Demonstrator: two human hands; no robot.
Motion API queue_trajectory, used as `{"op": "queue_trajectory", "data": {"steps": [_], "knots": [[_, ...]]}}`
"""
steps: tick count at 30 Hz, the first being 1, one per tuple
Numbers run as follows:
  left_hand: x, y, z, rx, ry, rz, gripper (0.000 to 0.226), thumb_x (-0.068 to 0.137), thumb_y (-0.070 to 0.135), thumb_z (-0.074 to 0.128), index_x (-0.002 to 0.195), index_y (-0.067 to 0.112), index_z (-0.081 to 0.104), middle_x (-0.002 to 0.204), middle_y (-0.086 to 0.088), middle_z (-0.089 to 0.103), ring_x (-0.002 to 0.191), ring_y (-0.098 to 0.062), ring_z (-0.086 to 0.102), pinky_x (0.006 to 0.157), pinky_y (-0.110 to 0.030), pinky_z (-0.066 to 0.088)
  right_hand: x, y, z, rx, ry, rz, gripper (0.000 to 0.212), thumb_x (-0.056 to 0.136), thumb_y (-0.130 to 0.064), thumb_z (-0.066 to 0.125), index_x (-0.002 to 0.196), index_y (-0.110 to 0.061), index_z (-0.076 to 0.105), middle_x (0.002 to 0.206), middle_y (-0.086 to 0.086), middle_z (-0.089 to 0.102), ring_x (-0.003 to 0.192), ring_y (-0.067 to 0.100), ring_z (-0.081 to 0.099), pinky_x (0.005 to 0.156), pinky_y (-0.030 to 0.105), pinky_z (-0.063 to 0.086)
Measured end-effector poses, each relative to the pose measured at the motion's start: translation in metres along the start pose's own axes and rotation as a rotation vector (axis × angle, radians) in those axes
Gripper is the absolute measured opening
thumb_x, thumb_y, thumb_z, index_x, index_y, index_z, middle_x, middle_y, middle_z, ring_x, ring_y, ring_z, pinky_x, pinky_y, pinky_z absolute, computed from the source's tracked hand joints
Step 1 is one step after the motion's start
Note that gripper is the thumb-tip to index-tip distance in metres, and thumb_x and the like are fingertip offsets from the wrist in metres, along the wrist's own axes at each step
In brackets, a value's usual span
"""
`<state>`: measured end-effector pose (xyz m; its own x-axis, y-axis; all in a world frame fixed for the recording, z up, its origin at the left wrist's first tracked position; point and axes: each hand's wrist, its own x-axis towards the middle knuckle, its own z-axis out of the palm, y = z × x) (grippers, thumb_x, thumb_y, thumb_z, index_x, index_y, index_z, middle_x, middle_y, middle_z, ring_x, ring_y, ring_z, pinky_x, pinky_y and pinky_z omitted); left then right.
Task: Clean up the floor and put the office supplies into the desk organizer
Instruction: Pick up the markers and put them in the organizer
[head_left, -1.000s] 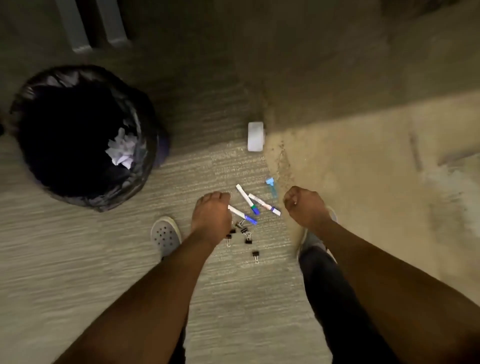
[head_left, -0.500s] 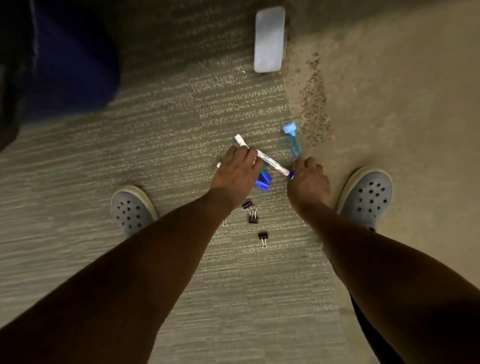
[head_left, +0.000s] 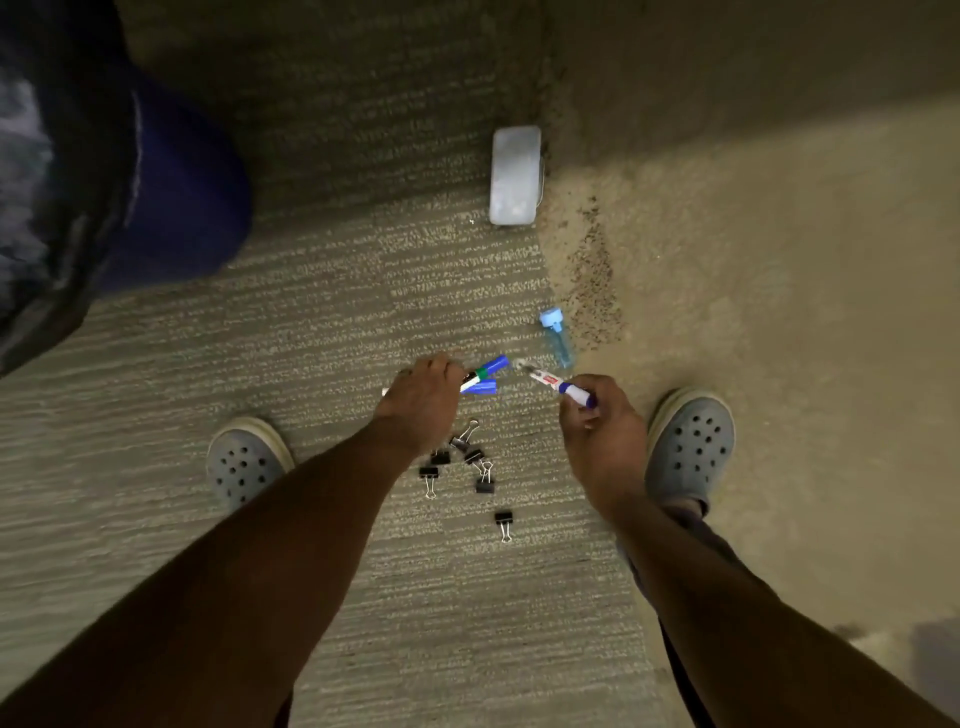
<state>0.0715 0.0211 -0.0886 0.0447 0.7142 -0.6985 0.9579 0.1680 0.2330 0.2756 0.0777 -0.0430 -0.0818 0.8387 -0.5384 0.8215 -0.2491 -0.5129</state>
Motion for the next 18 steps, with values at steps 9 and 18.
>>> {"op": "queue_trajectory", "data": {"steps": [9, 18], "knots": [[-0.116, 0.006, -0.127, -1.378, -0.048, -0.299, 0.032, 0.098, 0.003, 0.043, 0.12, 0.025, 0.045, 0.085, -0.008, 0.061, 0.069, -0.024, 0.057, 0.062, -0.036, 0.049, -0.041, -0.115, -0.07, 0.03, -0.073, 0.092, 0.023, 0.093, -0.032, 0.061, 0.103, -0.011, 0.061, 0.095, 0.005, 0.06, 0.077, 0.017, 0.055, 0.066, 0.022, 0.034], [-0.276, -0.001, -0.336, -1.682, 0.339, -0.299, 0.014, 0.104, 0.028, 0.041, 0.096, 0.019, 0.047, 0.069, -0.003, 0.051, 0.044, -0.01, 0.04, 0.041, -0.02, 0.031, -0.116, -0.323, -0.179, 0.282, -0.208, 0.065, 0.019, 0.1, -0.034, 0.048, 0.094, -0.016, 0.051, 0.074, 0.007, 0.063, 0.066, 0.027, 0.064, 0.07, 0.047, 0.056]]}}
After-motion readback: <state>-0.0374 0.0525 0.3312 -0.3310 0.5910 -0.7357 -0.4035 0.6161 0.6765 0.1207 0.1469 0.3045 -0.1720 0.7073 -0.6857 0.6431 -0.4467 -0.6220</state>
